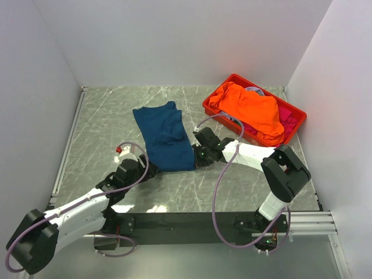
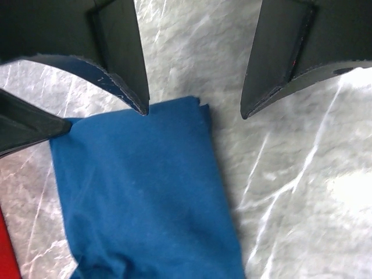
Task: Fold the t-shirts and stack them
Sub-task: Fold the tshirt
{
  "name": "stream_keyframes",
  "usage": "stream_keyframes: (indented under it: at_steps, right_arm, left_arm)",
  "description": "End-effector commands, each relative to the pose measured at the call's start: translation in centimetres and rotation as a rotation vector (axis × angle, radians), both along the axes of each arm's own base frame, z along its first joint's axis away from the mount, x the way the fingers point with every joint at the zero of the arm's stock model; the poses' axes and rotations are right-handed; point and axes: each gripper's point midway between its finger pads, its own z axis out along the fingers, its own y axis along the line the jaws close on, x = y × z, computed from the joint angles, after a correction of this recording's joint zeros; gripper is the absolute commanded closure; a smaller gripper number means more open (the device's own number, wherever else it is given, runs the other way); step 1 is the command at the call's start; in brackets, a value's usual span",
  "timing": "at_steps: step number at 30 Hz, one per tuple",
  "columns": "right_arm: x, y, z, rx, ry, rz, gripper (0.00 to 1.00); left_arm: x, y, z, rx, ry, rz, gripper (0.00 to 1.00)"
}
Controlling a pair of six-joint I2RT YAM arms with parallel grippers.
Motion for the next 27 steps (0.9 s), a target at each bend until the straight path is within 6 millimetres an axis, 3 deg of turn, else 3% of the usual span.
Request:
stream_keyframes:
  at_steps: [1, 9, 19, 25, 27]
  right_arm:
    - [0.2, 0.7, 2.0, 0.039, -0.037, 0.014, 1.0]
    - [-0.4, 0.4, 1.8, 0.046, -0.033, 0.01, 1.0]
    - [-0.6, 0.4, 1.0, 0.038, -0.019, 0.018, 1.0]
    - [-0.6, 0.3, 1.2, 0.038, -0.024, 0.02, 1.0]
    - [-0.5, 0.3, 1.3, 0.035, -0.029, 0.021, 1.0]
  left_arm:
    - [1.9, -1.2, 2.3, -0.037, -0.103, -0.001, 0.3]
    - [2.6, -2.0, 1.9, -0.038, -0.113, -0.021, 0.31]
    - [2.8, -3.6, 3.3, -0.065, -0.199, -0.074, 0.32]
    - [1.3, -4.7, 1.9, -0.074, -0.143, -0.134, 0.32]
    - [0.4, -5.5, 2.3, -0.111, -0.137, -0.179, 0.32]
